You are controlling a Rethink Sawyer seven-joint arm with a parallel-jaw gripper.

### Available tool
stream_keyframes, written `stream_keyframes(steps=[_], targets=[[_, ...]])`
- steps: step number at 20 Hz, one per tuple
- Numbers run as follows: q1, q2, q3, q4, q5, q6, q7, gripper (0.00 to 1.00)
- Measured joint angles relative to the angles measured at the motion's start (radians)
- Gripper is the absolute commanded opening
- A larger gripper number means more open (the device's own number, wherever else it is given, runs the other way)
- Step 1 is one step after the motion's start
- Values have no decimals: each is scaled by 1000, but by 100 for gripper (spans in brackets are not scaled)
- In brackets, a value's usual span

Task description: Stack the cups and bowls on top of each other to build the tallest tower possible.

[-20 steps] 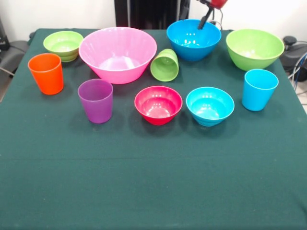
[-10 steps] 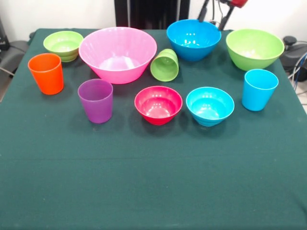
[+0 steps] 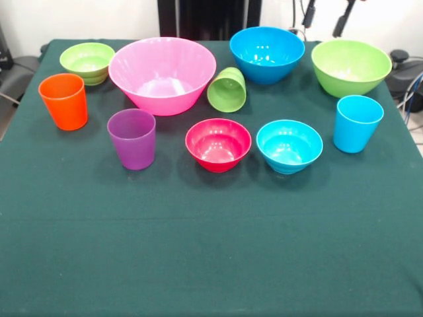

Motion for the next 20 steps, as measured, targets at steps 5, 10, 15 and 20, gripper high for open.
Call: stream_keyframes(steps=[5,10,15,20], targets=[[-99,-15,98,4,2,-35,0,100],[-162,26,160,4,2,-142,0,100],[-162,74,165,3,-4,-187,0,100],[-164,92,165,3,-33,-186,0,100]])
